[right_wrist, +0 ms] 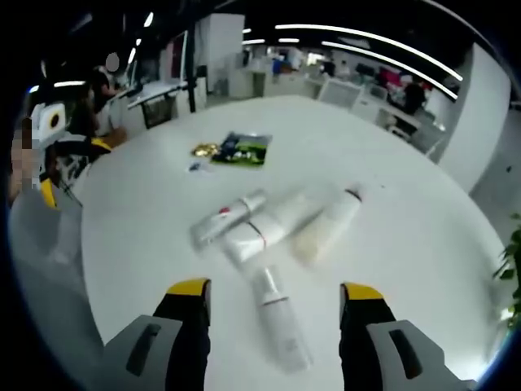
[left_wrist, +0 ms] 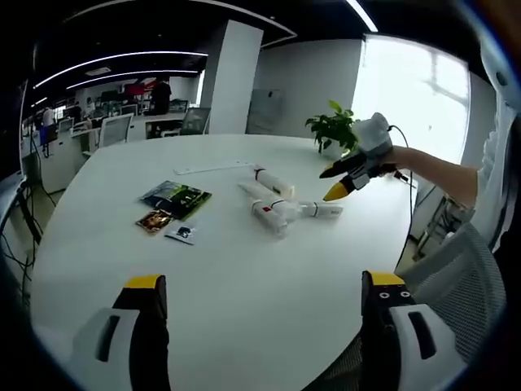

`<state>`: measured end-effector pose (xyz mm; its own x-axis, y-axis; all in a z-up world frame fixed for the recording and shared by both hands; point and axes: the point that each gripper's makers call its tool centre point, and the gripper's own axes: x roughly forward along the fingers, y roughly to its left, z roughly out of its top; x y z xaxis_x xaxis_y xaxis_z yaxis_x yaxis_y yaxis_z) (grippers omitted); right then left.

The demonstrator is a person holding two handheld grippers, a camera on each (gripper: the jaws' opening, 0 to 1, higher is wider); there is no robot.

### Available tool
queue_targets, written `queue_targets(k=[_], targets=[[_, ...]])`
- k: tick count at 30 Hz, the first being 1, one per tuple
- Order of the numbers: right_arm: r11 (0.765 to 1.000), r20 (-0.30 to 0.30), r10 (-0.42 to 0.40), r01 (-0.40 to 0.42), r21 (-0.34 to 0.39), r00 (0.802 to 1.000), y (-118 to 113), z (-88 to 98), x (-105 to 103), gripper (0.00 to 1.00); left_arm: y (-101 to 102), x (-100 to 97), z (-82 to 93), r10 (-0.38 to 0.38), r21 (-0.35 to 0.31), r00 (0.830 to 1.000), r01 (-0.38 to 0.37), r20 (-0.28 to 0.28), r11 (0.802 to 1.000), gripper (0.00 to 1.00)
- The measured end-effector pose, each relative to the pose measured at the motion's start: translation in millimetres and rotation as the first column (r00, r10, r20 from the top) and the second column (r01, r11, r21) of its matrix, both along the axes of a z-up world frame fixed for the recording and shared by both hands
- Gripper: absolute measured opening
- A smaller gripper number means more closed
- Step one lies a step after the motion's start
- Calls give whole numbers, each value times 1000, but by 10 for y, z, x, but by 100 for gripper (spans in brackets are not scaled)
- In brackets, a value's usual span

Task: Arrange the skincare products in the storage area until every visible bottle or jar stands upright without overlapping.

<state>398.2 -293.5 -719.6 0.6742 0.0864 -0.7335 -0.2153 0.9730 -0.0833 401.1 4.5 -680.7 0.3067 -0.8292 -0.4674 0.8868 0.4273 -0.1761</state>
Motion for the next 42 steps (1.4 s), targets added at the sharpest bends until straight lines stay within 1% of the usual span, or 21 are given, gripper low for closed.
queue_targets(k=[3,7,12,14,19,22,29,32,35,39,42], targets=[[1000,-3,0,0,9,1000,-5,-25,50,63,14,18,-13,5,5,1000,-5,0,1000,94],[1000,-22,-1,1,2,1000,-44,-102,116,63,22,27,-35,1,17,1000,-1,2,1000,94],[1000,-32,-23,23,16,999,-84,-182,189,62,28,35,-38,4,15,1000,-4,-3,1000,93],[1000,-37,-22,22,8,999,-127,-222,234,61,35,45,-41,9,19,1000,-9,-1,1000,93],[1000,-40,-28,28,12,999,-134,-267,343,61,29,56,-28,14,11,1000,-14,1,1000,93],[999,-53,-28,28,15,998,-138,-313,405,61,32,57,-31,20,13,1000,-20,-3,1000,93],[999,-70,-49,51,16,996,-214,-404,596,60,31,46,-36,10,14,1000,-10,-2,1000,92],[998,-71,-56,57,16,996,-234,-421,665,59,39,51,-44,9,22,1000,-9,1,1000,92],[998,-73,-66,67,16,995,-247,-420,727,56,43,64,-27,18,13,1000,-18,1,1000,92],[998,-87,-60,61,0,994,-216,-424,739,55,35,59,-8,13,9,1000,-13,4,1000,92],[997,-95,-79,80,16,992,-215,-433,769,54,34,57,-2,9,11,1000,-10,9,1000,92]])
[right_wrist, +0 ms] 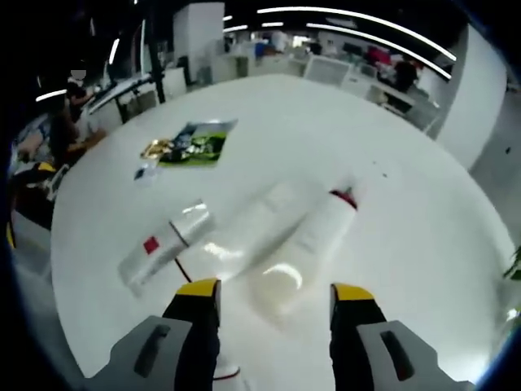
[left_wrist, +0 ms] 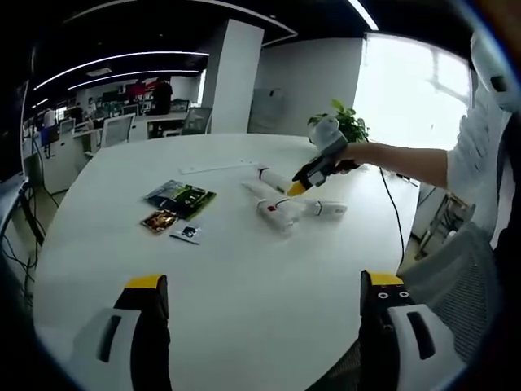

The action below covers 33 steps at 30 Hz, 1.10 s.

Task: Arrange the skincare products in the storage area until every visible bottle or jar stands upright without overlapping.

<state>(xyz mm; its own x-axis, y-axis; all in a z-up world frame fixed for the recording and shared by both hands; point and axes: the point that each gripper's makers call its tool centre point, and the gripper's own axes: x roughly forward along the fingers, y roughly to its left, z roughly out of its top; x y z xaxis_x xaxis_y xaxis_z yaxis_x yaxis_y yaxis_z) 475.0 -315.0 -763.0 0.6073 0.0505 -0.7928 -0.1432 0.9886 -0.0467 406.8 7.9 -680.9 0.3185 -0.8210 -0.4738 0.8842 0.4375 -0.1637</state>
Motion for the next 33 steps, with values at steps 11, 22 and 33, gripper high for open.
queue_targets(k=[11,22,33], targets=[[999,-13,-49,49,-17,999,-125,-25,249,51,-4,10,29,-4,-3,1000,4,17,1000,94],[997,-72,-75,73,-34,995,-169,-93,321,40,-24,56,36,2,-10,999,-1,38,1000,96],[992,-136,-119,123,18,984,-166,-219,299,38,-12,-9,130,-8,-33,999,9,40,999,96]])
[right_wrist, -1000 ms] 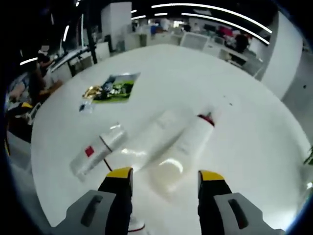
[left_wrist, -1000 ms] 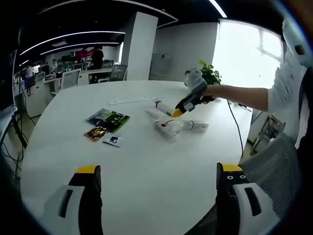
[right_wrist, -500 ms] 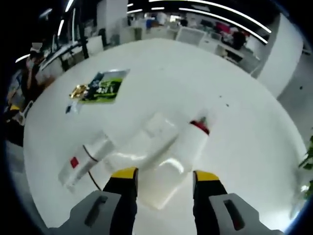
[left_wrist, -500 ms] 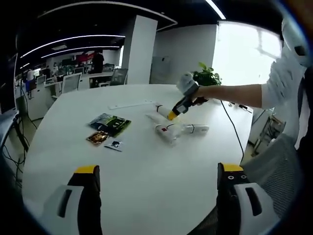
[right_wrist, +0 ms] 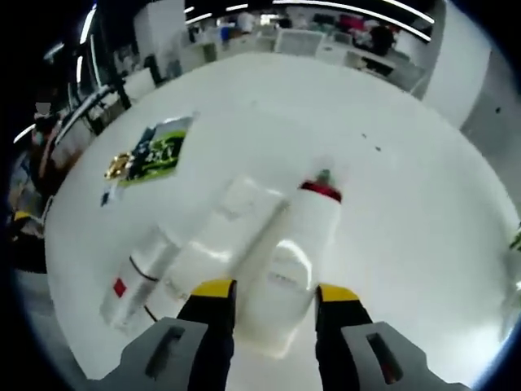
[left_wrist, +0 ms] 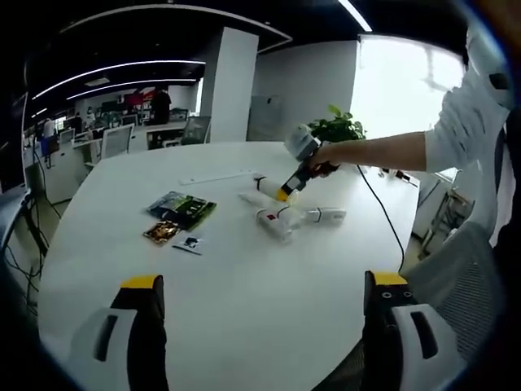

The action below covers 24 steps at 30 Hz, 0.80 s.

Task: Arrange the skincare products in the storage area until every visible bottle or jar stands upright without overlapping.

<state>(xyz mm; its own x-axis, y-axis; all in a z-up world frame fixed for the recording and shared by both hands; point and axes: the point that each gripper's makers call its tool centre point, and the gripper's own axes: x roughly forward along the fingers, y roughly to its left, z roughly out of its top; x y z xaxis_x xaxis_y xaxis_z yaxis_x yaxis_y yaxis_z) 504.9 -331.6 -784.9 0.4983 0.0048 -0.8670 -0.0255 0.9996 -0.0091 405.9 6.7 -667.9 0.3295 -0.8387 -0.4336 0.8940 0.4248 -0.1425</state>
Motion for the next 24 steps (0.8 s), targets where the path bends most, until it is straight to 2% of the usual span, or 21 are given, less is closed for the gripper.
queue_targets(k=[2,6,14,16,18,24], targets=[[1000,-12,9,-9,-11,1000,7,-15,-10,38,7,13,9,7,-6,1000,-7,2,1000,97],[1000,-36,-26,26,-6,999,-12,-60,-14,36,4,23,20,13,-13,1000,-13,3,1000,96],[1000,-58,1,-1,-15,998,-16,-51,-19,35,16,25,-2,9,-8,1000,-9,1,1000,96],[1000,-55,-16,15,-12,998,-23,-50,-14,34,2,2,-3,6,-2,1000,-6,4,1000,96],[998,-53,-65,65,-13,996,-65,-47,-4,30,4,-3,-14,3,8,1000,-3,9,1000,96],[995,-49,-95,95,-11,994,-73,-50,-10,27,1,-10,-5,-2,-2,1000,2,2,1000,95]])
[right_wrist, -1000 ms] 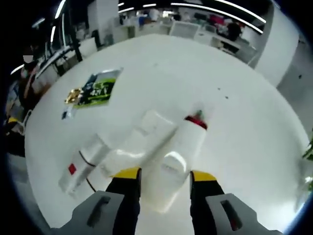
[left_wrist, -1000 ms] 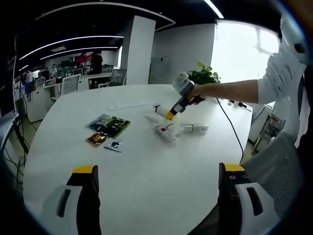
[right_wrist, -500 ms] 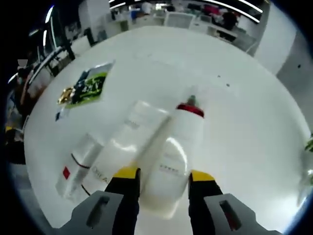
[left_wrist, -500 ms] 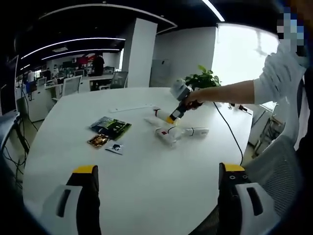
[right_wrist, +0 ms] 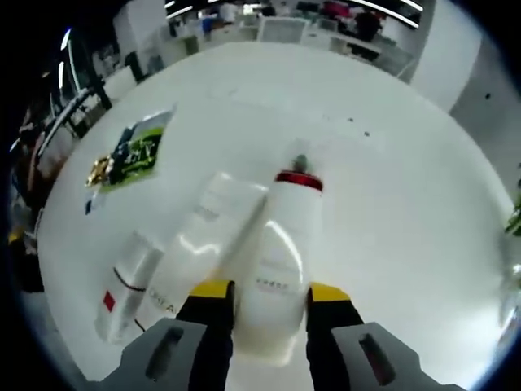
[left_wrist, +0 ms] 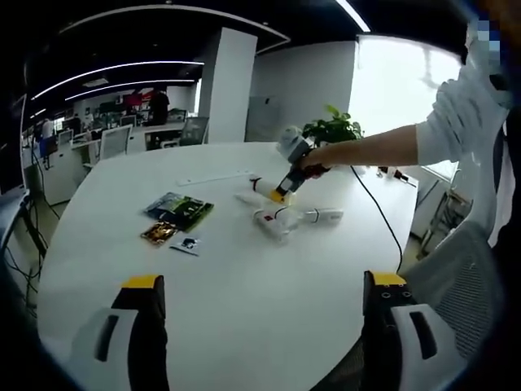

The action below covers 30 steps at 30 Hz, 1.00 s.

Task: Arrange the skincare products in the storage area until every visible bottle or jar stands upright without overlapping.

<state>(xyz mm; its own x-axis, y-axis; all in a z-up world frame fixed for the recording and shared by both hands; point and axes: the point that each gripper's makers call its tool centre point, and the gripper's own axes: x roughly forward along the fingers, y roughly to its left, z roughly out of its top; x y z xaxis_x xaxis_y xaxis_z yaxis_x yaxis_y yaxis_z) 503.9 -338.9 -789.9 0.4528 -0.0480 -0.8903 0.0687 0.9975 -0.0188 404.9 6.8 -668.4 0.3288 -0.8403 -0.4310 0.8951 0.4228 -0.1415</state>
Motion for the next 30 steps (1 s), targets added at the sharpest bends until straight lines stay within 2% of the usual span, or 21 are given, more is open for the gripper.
queue_targets(k=[5,11,15,16,20,22,25,28,30], targets=[[998,17,-53,53,22,998,-25,4,-21,24,-53,-68,-2,-36,2,999,36,-2,999,95],[995,27,-94,93,40,995,-23,7,-7,23,-63,-87,-15,-42,9,999,42,-5,999,94],[990,42,-121,117,80,992,-28,19,-28,22,-92,-83,55,-39,-37,999,38,-27,999,92],[980,50,-157,149,128,986,-5,27,-31,22,-102,-94,64,-46,-42,998,45,-33,998,92],[960,77,-204,184,211,976,-23,46,-50,22,-147,-104,109,-81,-52,996,79,-43,996,92],[955,82,-212,189,230,974,-28,55,-65,22,-169,-80,160,-92,-63,995,89,-46,994,92],[940,94,-244,212,268,965,-16,73,-71,22,-271,-76,292,-119,-133,990,107,-82,985,92],[915,107,-281,233,329,954,-21,94,-80,22,-314,-40,329,-135,-148,986,120,-97,982,92],[909,117,-283,227,349,952,-13,101,-105,22,-360,23,339,-134,-159,985,116,-106,980,93]])
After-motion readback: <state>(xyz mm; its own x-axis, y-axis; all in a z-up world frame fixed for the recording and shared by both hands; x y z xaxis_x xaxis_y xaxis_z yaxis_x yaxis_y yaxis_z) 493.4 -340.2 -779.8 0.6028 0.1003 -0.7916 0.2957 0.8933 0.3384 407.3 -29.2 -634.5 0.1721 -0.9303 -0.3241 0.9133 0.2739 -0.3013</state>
